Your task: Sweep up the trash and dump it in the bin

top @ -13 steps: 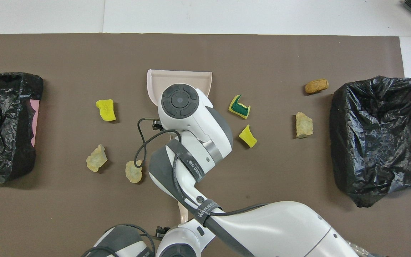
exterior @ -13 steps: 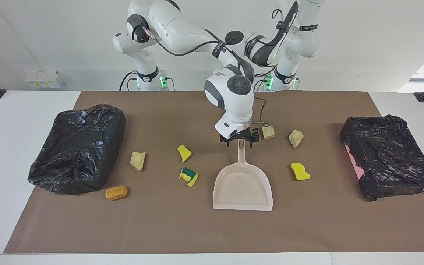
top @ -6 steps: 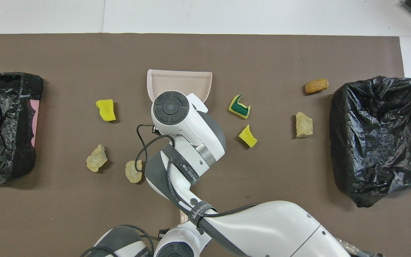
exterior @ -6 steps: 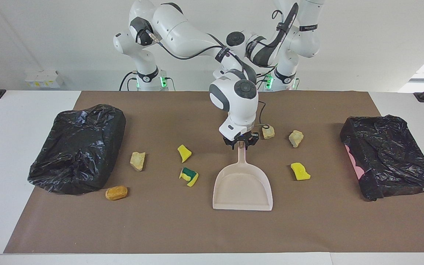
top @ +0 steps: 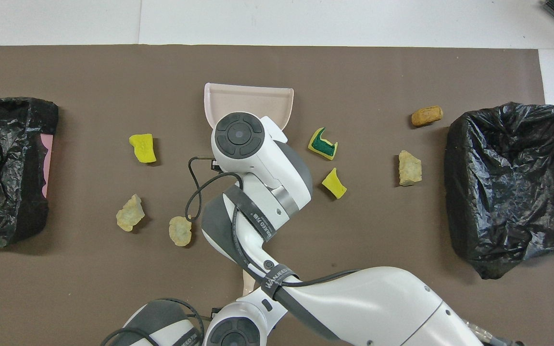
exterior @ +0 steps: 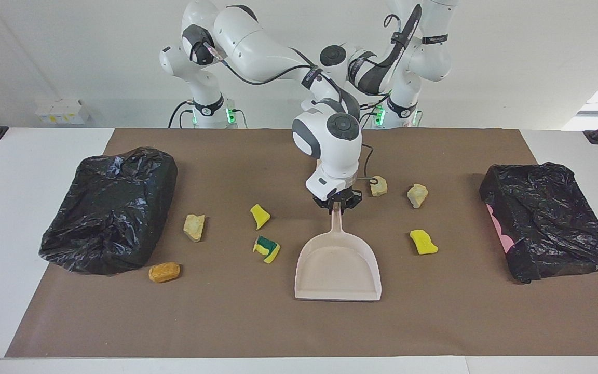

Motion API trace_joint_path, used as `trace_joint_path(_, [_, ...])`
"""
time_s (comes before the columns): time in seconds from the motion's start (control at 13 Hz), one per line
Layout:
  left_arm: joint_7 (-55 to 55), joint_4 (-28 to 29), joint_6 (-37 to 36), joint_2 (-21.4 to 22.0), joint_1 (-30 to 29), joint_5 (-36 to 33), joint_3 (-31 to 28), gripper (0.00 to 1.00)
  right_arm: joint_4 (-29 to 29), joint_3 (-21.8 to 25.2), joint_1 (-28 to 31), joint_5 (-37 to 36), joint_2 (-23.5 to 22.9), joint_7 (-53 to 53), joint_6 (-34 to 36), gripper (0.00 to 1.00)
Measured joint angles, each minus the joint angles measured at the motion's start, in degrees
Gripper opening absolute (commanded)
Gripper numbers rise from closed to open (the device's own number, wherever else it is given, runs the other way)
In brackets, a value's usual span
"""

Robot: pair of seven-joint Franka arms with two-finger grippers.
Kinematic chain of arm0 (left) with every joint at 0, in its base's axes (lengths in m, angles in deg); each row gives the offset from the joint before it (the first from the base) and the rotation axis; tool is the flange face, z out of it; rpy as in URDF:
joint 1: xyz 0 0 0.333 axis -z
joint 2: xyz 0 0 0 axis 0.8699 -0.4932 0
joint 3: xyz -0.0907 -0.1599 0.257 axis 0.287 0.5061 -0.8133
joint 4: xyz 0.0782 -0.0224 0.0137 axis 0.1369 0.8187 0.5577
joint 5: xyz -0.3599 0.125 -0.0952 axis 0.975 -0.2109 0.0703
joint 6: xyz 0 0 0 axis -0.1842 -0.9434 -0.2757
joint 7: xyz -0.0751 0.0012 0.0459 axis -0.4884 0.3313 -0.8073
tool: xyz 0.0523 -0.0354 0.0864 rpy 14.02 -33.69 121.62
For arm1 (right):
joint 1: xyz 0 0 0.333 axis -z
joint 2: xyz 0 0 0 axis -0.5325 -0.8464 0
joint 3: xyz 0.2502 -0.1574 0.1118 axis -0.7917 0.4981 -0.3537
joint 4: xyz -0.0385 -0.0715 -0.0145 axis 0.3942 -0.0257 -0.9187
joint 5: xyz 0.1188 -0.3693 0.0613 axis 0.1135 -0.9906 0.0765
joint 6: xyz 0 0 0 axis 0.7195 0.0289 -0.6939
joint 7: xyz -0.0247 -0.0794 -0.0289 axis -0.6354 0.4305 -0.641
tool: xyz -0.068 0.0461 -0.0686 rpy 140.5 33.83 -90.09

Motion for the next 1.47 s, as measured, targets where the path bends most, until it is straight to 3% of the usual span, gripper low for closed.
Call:
trace_joint_path(0.31, [-1.5,-4.6,-7.6,1.7,-6.4,-1.2,-0.8,0.00,-0.4,0.1,2.9,0.0,3.8,-2.4,1.3,0.00])
trace_joint_path(0.69, [-2.9,-5.3,-18.6,8.3,-17.8,-9.5,-1.3,0.00,3.4,0.1,7.7,0.0,13.1,-23.5,10.4,0.00])
trace_joint_path(1.08, [-2.8,-4.8,-19.8,8.4,-27.9,-14.8,-1.3,0.00,7.7,-0.1,8.7,0.1,17.8,-42.7,19.4,0.00])
trace_joint_path(1.47, [-2.8,-2.6,-17.4,8.5,-34.9,-14.9,-1.2,0.00,19.4,-0.2,8.7,0.0,23.6,-74.3,19.2,0.00])
